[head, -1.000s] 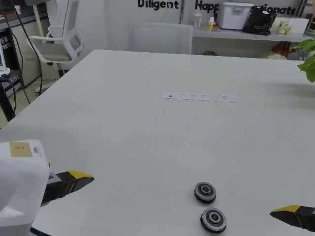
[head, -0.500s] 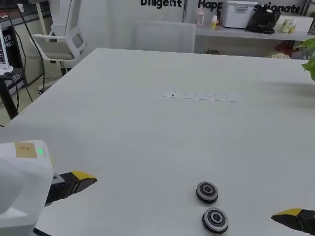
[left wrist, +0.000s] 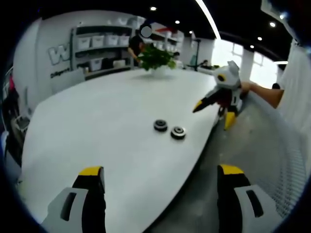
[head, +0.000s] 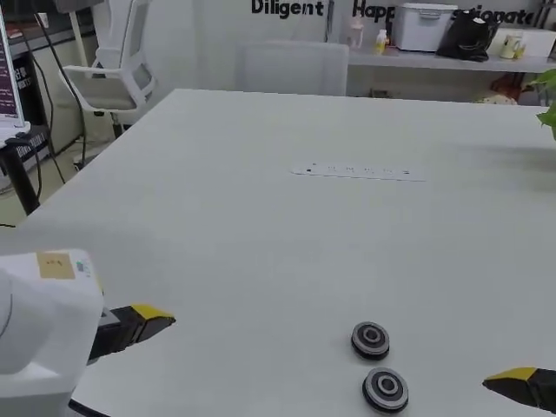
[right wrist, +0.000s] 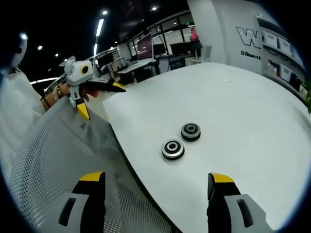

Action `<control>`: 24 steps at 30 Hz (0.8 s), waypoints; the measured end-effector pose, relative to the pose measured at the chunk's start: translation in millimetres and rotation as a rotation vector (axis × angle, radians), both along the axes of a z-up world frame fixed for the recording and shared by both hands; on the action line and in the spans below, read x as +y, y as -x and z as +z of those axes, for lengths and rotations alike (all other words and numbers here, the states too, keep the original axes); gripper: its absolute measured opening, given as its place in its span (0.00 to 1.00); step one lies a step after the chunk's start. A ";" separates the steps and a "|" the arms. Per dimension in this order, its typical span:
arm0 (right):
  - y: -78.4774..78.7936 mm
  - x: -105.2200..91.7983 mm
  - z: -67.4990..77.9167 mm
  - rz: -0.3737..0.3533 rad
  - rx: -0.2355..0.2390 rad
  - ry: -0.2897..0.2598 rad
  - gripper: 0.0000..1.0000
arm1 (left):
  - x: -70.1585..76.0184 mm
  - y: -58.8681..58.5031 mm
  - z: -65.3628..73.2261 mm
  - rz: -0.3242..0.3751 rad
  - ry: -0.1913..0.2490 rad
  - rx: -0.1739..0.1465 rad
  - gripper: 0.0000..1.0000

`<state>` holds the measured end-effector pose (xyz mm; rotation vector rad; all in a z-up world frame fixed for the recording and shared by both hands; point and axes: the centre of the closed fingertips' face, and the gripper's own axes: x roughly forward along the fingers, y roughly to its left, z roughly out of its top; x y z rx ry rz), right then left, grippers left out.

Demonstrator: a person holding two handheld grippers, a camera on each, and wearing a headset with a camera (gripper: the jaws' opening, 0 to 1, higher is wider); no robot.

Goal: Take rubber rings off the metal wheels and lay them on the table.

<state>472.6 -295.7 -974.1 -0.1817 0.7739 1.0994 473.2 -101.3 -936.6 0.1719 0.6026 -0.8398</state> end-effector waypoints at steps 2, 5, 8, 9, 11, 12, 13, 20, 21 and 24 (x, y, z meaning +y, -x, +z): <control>0.2 0.2 0.1 0.001 -0.001 0.001 0.86 | 0.2 -0.1 0.0 0.001 -0.001 -0.001 0.98; 0.4 0.0 0.1 0.003 -0.004 0.005 0.86 | 0.1 -0.2 0.5 0.001 -0.001 -0.004 0.98; 0.4 -0.3 0.4 0.002 -0.007 0.006 0.86 | -0.8 -0.4 1.8 0.000 0.002 -0.009 0.98; 0.0 -0.8 0.6 0.000 -0.009 0.007 0.86 | -0.9 -0.4 2.0 -0.001 0.001 -0.010 0.98; -1.0 -1.6 1.2 -0.006 -0.011 0.005 0.86 | -1.6 -0.1 2.4 -0.008 -0.006 -0.012 0.98; -1.4 -1.9 1.5 -0.007 -0.012 0.003 0.86 | -2.5 0.1 2.8 -0.014 -0.008 -0.013 0.99; -1.8 -2.1 1.8 -0.010 -0.012 0.000 0.85 | -3.0 0.3 3.2 -0.017 -0.007 -0.013 0.99; -6.2 -3.0 6.6 -0.027 -0.024 -0.019 0.85 | -3.7 -3.9 14.5 -0.025 0.021 -0.024 0.99; -6.8 -3.2 7.2 -0.030 -0.026 -0.021 0.85 | -4.1 -4.6 16.1 -0.025 0.022 -0.026 0.99; -8.9 -4.9 8.6 -0.037 -0.038 -0.017 0.84 | -6.6 -7.4 22.3 -0.039 0.018 -0.046 0.99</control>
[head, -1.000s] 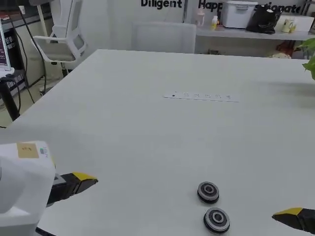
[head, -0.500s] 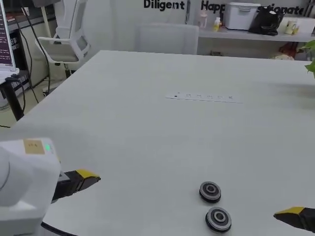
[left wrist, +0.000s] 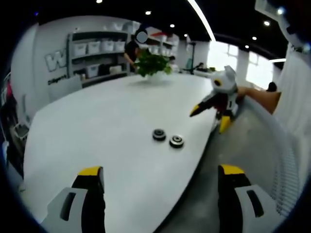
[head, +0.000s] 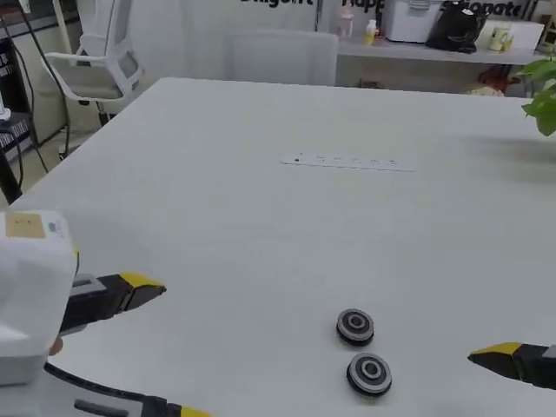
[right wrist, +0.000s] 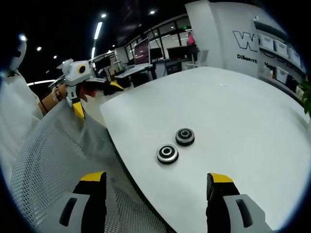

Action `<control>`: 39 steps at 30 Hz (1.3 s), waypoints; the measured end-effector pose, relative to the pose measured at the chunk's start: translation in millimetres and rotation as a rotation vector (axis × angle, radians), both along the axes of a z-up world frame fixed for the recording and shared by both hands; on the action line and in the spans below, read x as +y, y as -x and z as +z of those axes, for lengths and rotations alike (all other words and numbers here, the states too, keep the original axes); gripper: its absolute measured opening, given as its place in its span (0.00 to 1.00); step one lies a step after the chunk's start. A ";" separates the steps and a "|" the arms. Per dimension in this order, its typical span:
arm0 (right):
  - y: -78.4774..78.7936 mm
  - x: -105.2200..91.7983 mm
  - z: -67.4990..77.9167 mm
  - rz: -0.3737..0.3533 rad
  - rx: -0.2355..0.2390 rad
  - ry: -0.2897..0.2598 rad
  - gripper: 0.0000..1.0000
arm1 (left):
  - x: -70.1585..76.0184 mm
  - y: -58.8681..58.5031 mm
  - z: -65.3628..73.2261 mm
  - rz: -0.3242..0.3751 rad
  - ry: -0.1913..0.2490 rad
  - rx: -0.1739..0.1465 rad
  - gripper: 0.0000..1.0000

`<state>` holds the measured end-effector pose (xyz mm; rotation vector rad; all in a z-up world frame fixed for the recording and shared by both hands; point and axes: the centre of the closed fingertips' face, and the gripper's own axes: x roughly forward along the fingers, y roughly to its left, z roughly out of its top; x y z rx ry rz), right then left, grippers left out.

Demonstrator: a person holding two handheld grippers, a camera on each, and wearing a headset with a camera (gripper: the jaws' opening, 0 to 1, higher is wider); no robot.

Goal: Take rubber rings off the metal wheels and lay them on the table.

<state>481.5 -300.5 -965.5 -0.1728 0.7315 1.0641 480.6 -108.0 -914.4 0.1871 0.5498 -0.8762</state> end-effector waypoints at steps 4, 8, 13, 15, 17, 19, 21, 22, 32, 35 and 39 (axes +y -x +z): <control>-2.3 -1.1 6.2 -0.004 -0.012 -0.007 0.84 | -3.5 -5.9 9.0 -0.021 0.002 -0.022 0.99; -7.7 -2.4 17.5 -0.009 -0.038 -0.015 0.83 | -9.4 -11.9 20.3 -0.043 0.016 -0.048 0.99; -20.4 -2.6 35.2 -0.013 -0.081 -0.020 0.82 | -15.7 -19.5 31.0 -0.072 0.016 -0.081 0.99; -24.4 -2.0 40.4 -0.013 -0.098 -0.018 0.81 | -16.9 -21.9 34.1 -0.081 0.013 -0.091 0.99; -28.7 0.1 46.9 -0.011 -0.114 -0.022 0.81 | -18.4 -24.9 38.6 -0.094 0.009 -0.106 0.98; -33.1 3.7 52.5 -0.003 -0.127 -0.027 0.80 | -19.7 -29.4 45.3 -0.115 0.003 -0.145 0.93; -36.2 8.3 56.1 0.014 -0.135 -0.027 0.78 | -22.1 -30.5 51.2 -0.141 0.004 -0.157 0.86; -38.1 11.4 58.4 0.027 -0.143 -0.029 0.77 | -23.9 -31.1 54.3 -0.153 0.008 -0.162 0.85; -59.0 43.8 81.1 0.081 -0.185 -0.089 0.79 | -50.1 -52.8 78.4 -0.243 0.023 -0.232 0.84; -63.4 50.0 81.8 0.102 -0.198 -0.079 0.77 | -59.7 -58.7 79.6 -0.270 0.007 -0.246 0.84; -66.0 59.1 81.3 0.149 -0.239 -0.060 0.75 | -71.7 -66.8 82.8 -0.287 0.049 -0.264 0.84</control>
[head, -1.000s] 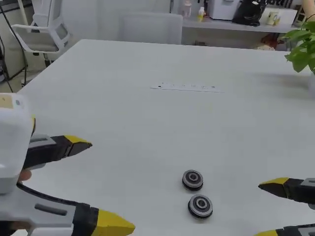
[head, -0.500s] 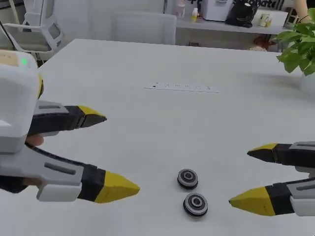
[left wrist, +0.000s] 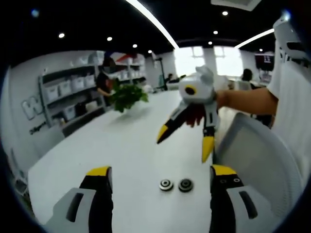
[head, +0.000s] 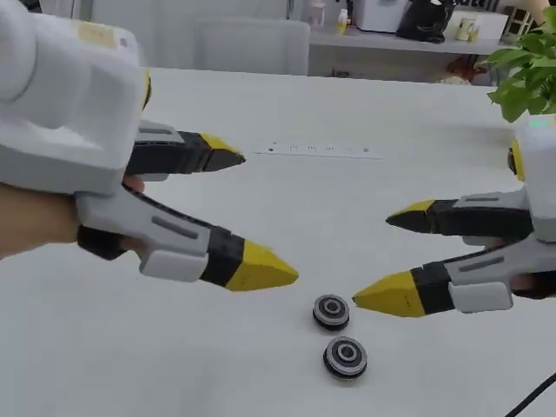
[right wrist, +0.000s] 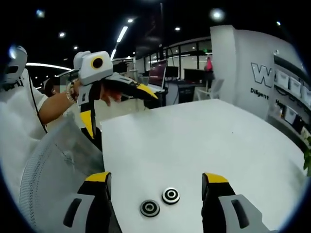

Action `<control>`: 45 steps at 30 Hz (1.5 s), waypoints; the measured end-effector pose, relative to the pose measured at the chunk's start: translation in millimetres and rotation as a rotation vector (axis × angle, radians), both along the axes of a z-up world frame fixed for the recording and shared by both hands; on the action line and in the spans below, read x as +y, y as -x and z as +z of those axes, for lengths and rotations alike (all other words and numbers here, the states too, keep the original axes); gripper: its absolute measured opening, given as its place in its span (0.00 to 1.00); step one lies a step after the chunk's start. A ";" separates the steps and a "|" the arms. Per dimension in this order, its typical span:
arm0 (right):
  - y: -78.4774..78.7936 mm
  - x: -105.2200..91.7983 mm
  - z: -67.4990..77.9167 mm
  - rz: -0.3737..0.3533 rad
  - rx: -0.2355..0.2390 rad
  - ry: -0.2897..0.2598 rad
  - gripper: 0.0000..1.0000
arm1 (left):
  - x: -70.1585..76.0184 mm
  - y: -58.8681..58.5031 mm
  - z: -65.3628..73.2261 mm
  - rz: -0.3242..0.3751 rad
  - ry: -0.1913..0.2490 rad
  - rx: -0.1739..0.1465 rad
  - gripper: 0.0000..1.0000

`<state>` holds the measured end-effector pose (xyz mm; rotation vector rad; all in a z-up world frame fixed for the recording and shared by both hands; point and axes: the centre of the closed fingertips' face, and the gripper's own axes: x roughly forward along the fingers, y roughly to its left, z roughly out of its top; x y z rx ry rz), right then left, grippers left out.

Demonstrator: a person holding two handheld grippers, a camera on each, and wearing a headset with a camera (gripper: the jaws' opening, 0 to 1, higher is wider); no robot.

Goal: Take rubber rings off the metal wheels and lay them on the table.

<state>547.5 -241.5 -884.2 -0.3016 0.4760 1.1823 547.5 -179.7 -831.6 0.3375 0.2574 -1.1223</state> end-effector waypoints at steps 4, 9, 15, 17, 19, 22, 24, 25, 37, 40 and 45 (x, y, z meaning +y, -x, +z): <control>2.7 7.5 -1.4 0.044 -0.004 -0.022 0.70 | -16.1 -4.6 -3.5 -0.018 0.063 0.017 0.82; 6.0 9.6 -15.9 0.076 -0.007 -0.015 0.65 | -33.9 -9.8 -15.6 -0.041 0.050 0.030 0.79; 8.7 5.1 -35.2 0.073 0.023 -0.031 0.52 | -62.6 -17.9 -23.4 -0.081 0.076 -0.002 0.72; 9.7 0.5 -44.3 0.074 0.026 -0.005 0.51 | -69.6 -18.5 -27.0 -0.089 0.094 0.004 0.70; 9.2 -6.4 -54.7 0.068 0.039 0.029 0.47 | -76.0 -18.4 -34.8 -0.096 0.093 0.006 0.66; 5.8 -15.2 -64.1 0.049 0.054 0.047 0.40 | -78.5 -20.1 -46.4 -0.093 0.074 -0.021 0.57; 5.5 -17.5 -65.6 0.040 0.074 0.024 0.39 | -77.6 -21.1 -54.6 -0.079 0.089 -0.020 0.53; 5.4 -19.0 -68.7 0.039 0.085 0.022 0.38 | -76.8 -21.3 -58.3 -0.070 0.097 -0.015 0.52; 25.1 -25.9 -116.4 0.082 0.206 0.126 0.31 | -75.6 -4.5 -124.2 -0.072 0.033 0.096 0.36; 27.5 -26.4 -120.8 0.095 0.204 0.144 0.29 | -79.2 1.9 -134.1 -0.093 0.020 0.125 0.35; 21.6 -26.7 -121.9 0.075 0.193 0.139 0.26 | -83.5 5.7 -142.6 -0.087 0.032 0.163 0.34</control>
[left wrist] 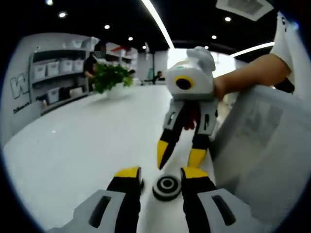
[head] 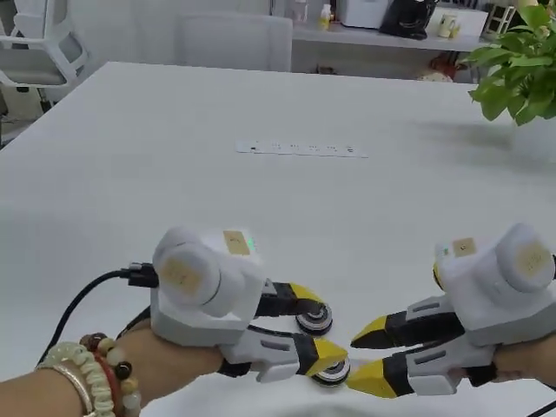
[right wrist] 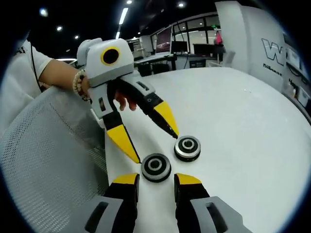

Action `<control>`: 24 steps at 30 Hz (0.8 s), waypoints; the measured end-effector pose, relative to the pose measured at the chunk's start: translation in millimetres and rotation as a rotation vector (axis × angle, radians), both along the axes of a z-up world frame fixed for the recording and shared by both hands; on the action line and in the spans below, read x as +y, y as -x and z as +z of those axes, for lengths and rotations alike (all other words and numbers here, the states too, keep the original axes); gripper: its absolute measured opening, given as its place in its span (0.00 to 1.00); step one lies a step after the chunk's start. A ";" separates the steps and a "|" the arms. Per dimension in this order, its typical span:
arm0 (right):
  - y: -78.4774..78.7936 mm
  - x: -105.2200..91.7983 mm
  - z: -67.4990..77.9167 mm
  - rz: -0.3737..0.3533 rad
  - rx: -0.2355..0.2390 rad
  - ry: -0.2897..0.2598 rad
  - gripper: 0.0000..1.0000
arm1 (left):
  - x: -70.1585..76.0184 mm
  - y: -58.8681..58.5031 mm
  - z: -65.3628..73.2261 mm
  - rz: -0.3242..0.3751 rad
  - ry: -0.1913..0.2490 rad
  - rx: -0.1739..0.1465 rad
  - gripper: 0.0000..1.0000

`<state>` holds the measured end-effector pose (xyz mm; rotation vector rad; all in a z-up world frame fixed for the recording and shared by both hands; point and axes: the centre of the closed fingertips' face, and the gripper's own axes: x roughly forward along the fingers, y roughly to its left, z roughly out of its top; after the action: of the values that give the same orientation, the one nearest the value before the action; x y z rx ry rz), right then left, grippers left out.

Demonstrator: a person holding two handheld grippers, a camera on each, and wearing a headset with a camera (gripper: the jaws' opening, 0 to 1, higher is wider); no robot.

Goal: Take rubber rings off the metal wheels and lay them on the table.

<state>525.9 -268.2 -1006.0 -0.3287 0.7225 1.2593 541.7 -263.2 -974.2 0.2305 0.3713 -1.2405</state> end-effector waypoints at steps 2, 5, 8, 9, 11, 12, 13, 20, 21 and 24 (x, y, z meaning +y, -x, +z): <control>-1.2 1.1 -3.6 -0.006 0.001 0.006 0.25 | -1.2 4.1 -5.4 -0.023 -0.030 -0.013 0.33; 0.0 2.3 -8.6 -0.001 0.005 0.017 0.24 | -1.2 4.9 -11.2 -0.023 -0.047 -0.012 0.29; 0.0 2.9 -11.4 0.001 0.001 0.030 0.24 | -1.2 7.4 -18.5 -0.030 -0.056 0.008 0.27; 0.9 2.6 -13.7 0.009 0.000 0.043 0.24 | -0.5 8.5 -22.2 -0.039 -0.074 0.000 0.27; 2.4 3.1 -15.6 0.022 -0.007 0.054 0.24 | 0.6 7.9 -25.0 -0.035 -0.085 -0.004 0.26; 2.6 3.3 -15.7 0.024 -0.008 0.055 0.24 | 1.3 6.9 -26.2 -0.029 -0.087 0.000 0.26; 2.8 3.6 -16.4 0.029 -0.011 0.059 0.24 | 1.8 6.3 -27.0 -0.024 -0.088 0.001 0.25; 4.4 4.5 -17.6 0.049 -0.025 0.070 0.23 | -1.3 10.8 -26.0 -0.040 -0.086 -0.035 0.15; 3.9 4.3 -17.4 0.049 -0.027 0.069 0.23 | -1.0 10.4 -26.0 -0.036 -0.088 -0.037 0.15; 3.1 4.5 -15.9 0.046 -0.033 0.063 0.21 | -0.7 10.5 -26.9 -0.042 -0.095 -0.046 0.15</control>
<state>522.8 -263.7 -1021.9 -0.4184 0.7311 1.2741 531.3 -263.9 -1001.1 0.3494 0.3883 -1.2583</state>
